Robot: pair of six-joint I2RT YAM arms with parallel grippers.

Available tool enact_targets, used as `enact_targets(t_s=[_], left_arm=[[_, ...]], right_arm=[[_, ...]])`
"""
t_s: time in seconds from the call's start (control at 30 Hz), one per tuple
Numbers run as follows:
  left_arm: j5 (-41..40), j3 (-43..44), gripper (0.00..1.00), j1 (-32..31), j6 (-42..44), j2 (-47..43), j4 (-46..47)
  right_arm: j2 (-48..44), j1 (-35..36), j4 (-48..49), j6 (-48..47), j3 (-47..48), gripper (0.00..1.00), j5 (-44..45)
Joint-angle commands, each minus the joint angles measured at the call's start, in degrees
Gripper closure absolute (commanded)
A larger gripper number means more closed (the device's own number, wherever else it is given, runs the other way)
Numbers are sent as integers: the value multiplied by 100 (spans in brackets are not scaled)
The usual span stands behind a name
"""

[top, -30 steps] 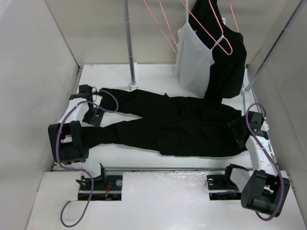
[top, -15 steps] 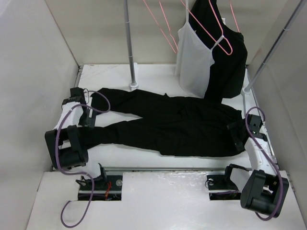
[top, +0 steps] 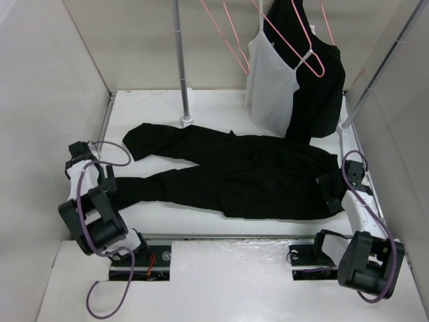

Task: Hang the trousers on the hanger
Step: Flatten out the trousers at the center of the board.

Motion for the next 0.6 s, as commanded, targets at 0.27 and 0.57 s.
enact_targets(t_s=[0.27, 0.57], left_arm=[[1628, 338, 37, 1080, 278, 711, 228], [2024, 391, 67, 1080, 525, 1246, 140]], right_arm=[[638, 282, 459, -30, -1, 18, -30], [752, 334, 564, 33, -1, 29, 75]])
